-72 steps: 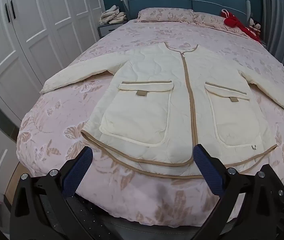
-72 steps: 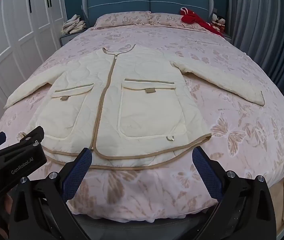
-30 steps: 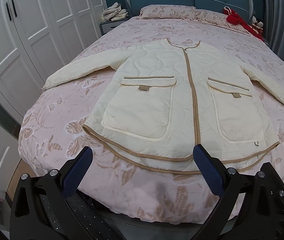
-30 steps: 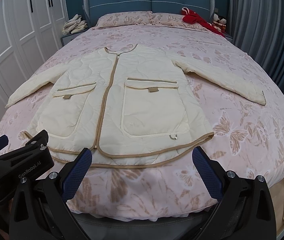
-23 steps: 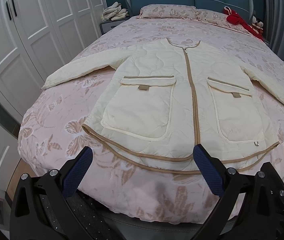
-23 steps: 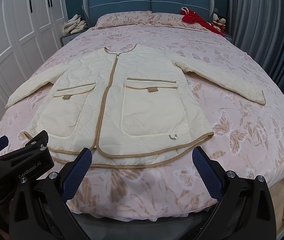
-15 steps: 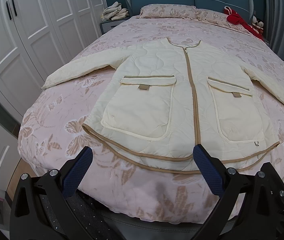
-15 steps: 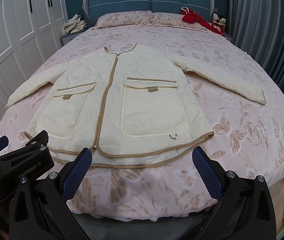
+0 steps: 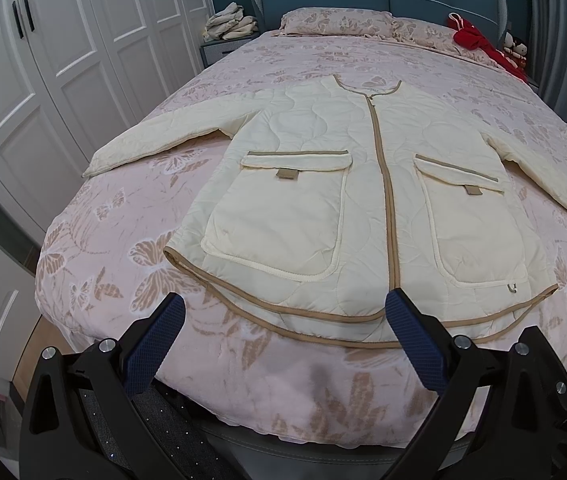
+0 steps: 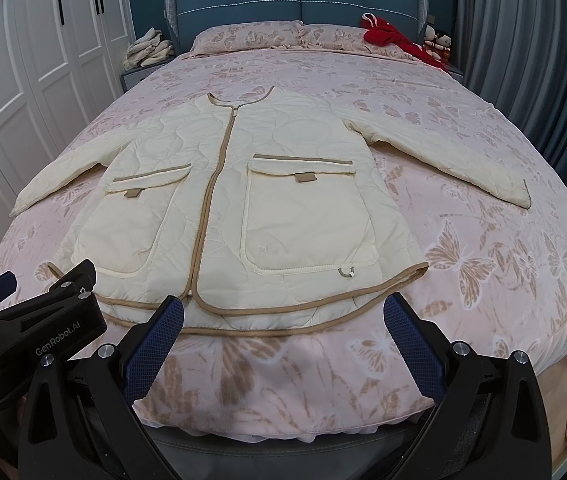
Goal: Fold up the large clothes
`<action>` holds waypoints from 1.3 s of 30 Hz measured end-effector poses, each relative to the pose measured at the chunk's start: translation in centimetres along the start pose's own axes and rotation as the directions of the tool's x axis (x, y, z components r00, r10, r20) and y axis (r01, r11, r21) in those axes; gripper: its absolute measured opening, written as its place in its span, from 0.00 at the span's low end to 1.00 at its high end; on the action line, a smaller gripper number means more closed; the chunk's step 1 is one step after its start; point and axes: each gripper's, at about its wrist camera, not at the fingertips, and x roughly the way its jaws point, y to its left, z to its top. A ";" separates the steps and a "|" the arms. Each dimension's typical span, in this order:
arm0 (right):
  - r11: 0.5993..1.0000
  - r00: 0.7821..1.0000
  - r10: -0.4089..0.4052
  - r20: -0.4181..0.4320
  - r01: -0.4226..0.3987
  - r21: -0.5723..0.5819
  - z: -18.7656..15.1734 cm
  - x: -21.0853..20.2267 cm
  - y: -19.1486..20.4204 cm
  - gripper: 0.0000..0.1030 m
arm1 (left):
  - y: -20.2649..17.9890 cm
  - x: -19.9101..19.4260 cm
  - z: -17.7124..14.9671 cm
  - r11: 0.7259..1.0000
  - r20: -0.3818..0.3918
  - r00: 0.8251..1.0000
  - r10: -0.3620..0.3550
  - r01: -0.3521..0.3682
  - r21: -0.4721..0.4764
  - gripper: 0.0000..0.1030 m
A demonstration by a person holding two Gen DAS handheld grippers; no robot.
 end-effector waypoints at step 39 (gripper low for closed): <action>1.000 1.000 0.004 -0.014 -0.004 -0.001 0.3 0.8 0.2 0.95 | 0.4 0.9 0.4 1.000 -0.023 1.000 -0.005 0.005 -0.013 0.95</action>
